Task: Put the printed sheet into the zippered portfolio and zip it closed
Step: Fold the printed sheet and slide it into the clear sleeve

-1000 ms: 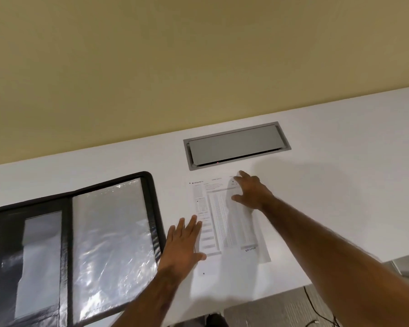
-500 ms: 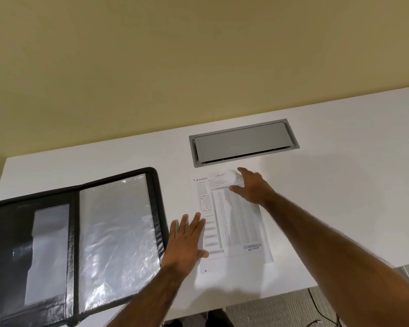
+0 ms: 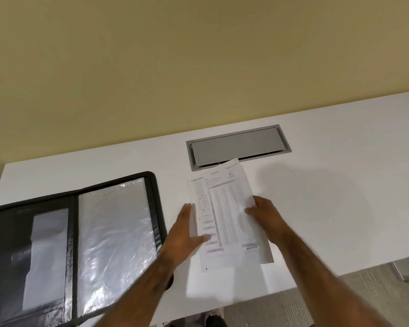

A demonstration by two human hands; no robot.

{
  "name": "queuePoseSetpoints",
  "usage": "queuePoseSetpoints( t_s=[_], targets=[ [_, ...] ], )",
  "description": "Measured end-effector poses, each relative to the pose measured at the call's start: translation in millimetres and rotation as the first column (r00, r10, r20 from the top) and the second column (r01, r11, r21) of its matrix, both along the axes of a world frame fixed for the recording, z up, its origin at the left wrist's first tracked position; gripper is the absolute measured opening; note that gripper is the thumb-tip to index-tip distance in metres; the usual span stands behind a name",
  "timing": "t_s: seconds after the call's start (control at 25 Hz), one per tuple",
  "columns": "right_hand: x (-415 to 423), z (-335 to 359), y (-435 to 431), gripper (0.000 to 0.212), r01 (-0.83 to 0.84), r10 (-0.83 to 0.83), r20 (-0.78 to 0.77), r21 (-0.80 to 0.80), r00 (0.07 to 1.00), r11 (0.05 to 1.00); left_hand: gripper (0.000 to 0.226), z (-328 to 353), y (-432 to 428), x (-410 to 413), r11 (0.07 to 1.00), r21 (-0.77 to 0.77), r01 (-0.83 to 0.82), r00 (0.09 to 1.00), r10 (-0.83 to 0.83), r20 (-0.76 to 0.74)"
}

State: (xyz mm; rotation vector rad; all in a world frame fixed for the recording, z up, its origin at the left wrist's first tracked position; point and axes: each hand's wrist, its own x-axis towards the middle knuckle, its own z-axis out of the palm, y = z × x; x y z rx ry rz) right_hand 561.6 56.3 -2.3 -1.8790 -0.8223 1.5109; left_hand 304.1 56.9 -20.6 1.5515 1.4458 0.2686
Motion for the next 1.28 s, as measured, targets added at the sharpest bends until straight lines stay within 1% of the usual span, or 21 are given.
queuePoseSetpoints(
  t_s=[0.04, 0.08, 0.12, 0.16, 0.2, 0.28, 0.32, 0.36, 0.44, 0.52, 0.6, 0.72, 0.88, 1.0, 1.08, 1.28],
  targets=[
    [1.1, 8.7, -2.6, 0.024, -0.001, 0.003, -0.058, 0.034, 0.998, 0.999, 0.098, 9.0, 11.5, -0.8, 0.971, -0.124, -0.204, 0.960, 0.223, 0.170],
    [1.7, 19.3, -5.5, 0.025, 0.008, 0.000, -0.125, 0.066, 0.992, 0.998, 0.092, 16.4, 22.1, -1.8, 0.912, -0.267, -0.311, 0.869, 0.387, 0.309],
    [2.5, 29.3, -8.3, 0.026, 0.022, -0.003, -0.183, 0.103, 0.983, 0.994, 0.077, 23.0, 32.4, -3.3, 0.863, -0.384, -0.329, 0.780, 0.478, 0.404],
    [3.4, 39.2, -10.4, 0.028, 0.043, -0.012, -0.216, 0.142, 0.976, 0.989, 0.060, 33.0, 41.6, -4.3, 0.839, -0.457, -0.296, 0.720, 0.510, 0.470],
    [4.9, 47.8, -11.6, 0.029, 0.067, -0.026, -0.220, 0.180, 0.975, 0.981, 0.054, 41.4, 49.1, -5.0, 0.843, -0.478, -0.247, 0.701, 0.496, 0.513],
    [7.4, 60.4, -11.3, 0.032, 0.098, -0.056, -0.177, 0.240, 0.983, 0.966, 0.059, 61.8, 58.6, -6.4, 0.887, -0.440, -0.139, 0.699, 0.402, 0.591],
    [7.6, 64.4, -10.6, 0.034, 0.101, -0.064, -0.146, 0.263, 0.987, 0.959, 0.052, 69.3, 60.9, -6.5, 0.915, -0.389, -0.104, 0.698, 0.346, 0.627],
    [6.9, 66.8, -10.3, 0.035, 0.105, -0.073, -0.119, 0.283, 0.990, 0.953, 0.042, 74.8, 60.8, -5.1, 0.942, -0.322, -0.096, 0.712, 0.292, 0.639],
    [1.3, 69.1, -12.4, 0.036, 0.124, -0.099, -0.093, 0.323, 0.991, 0.938, 0.029, 85.8, 55.1, 1.6, 0.967, -0.200, -0.159, 0.743, 0.250, 0.620],
    [-6.4, 68.3, -16.4, 0.035, 0.177, -0.153, -0.094, 0.365, 0.984, 0.914, 0.026, 90.4, 45.6, 8.3, 0.969, -0.115, -0.219, 0.758, 0.243, 0.605],
    [-12.7, 65.8, -20.6, 0.033, 0.232, -0.213, -0.092, 0.386, 0.973, 0.893, 0.023, 91.8, 37.9, 12.5, 0.974, -0.078, -0.214, 0.787, 0.220, 0.577],
    [-24.1, 63.3, -23.0, 0.035, 0.235, -0.229, -0.064, 0.393, 0.971, 0.889, 0.021, 90.4, 31.3, 16.0, 0.976, -0.076, -0.205, 0.806, 0.212, 0.552],
    [-33.1, 71.5, -19.2, 0.036, 0.288, -0.297, -0.040, 0.401, 0.954, 0.870, 0.020, 93.9, 31.1, 19.2, 0.960, -0.067, -0.271, 0.783, 0.260, 0.565],
    [-31.8, 76.6, -18.8, 0.038, 0.264, -0.274, -0.037, 0.414, 0.961, 0.871, 0.022, 92.4, 30.6, 17.1, 0.955, -0.060, -0.289, 0.758, 0.267, 0.596],
    [-32.9, 75.1, -21.6, 0.039, 0.252, -0.262, -0.031, 0.393, 0.965, 0.884, 0.023, 88.5, 27.1, 17.8, 0.944, -0.089, -0.318, 0.744, 0.307, 0.594],
    [-32.5, 69.1, -22.2, 0.034, 0.284, -0.301, -0.008, 0.362, 0.953, 0.888, 0.023, 79.6, 25.7, 25.5, 0.925, -0.128, -0.357, 0.739, 0.364, 0.567]
  ],
)
